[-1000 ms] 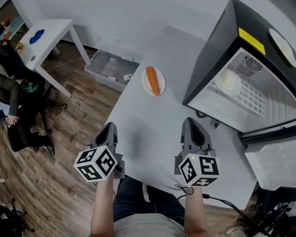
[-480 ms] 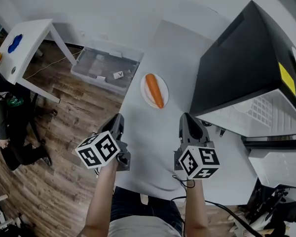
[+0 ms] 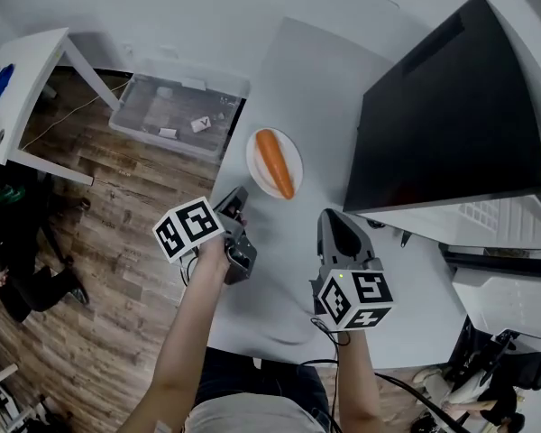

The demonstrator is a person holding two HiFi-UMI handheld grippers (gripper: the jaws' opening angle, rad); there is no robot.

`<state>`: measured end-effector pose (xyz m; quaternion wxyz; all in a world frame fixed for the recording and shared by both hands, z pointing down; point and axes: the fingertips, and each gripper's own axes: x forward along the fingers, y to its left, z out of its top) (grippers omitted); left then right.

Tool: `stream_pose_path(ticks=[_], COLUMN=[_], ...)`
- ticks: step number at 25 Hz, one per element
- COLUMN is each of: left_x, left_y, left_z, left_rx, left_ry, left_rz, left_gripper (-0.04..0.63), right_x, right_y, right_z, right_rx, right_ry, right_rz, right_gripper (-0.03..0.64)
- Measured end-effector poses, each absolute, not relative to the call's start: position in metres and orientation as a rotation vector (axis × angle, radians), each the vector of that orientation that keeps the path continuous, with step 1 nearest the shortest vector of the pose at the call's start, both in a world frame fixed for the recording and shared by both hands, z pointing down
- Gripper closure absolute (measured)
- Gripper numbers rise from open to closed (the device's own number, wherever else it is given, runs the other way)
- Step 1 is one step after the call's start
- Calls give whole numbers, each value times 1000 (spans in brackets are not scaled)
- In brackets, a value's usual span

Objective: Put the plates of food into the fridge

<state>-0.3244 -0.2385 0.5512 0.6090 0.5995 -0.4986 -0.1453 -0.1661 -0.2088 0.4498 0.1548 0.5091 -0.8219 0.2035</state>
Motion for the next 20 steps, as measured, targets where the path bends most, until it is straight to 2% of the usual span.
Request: stream_pose_path(ticks=[11,20], left_x=[-307,-302], left_y=[-267,-277], left_z=[593,612], left_rx=[1293,1248], left_ry=[-1108,-1107], left_rz=[-265,-222], left_gripper=[516,503], right_x=[-164,-156], right_y=[-216,-222], right_z=[466,479], right_rx=[1440,1438], right_ry=[-2353,-2347], right_rz=[649,712], right_gripper=[603,603])
